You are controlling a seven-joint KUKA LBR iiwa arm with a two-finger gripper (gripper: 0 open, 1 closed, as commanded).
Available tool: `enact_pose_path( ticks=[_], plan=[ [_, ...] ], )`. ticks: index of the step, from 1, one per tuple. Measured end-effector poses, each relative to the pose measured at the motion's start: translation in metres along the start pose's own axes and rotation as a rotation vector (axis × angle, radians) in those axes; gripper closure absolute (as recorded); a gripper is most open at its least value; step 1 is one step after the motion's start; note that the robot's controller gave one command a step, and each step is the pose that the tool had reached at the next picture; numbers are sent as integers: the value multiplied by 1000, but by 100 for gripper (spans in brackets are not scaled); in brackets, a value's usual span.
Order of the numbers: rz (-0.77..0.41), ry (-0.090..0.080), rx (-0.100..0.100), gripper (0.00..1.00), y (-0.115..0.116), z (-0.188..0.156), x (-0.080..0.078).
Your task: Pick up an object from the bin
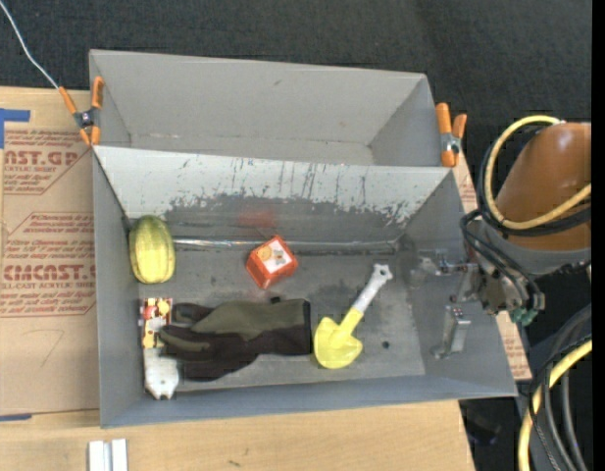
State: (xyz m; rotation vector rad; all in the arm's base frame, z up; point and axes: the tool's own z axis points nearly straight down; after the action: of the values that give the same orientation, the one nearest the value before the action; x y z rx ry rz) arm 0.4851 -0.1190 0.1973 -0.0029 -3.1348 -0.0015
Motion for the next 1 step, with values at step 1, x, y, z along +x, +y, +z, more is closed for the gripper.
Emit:
enact_pose_path(
  ticks=[1],
  plan=[
    [-2,-8,1,0,1,-5,-2]
  ],
)
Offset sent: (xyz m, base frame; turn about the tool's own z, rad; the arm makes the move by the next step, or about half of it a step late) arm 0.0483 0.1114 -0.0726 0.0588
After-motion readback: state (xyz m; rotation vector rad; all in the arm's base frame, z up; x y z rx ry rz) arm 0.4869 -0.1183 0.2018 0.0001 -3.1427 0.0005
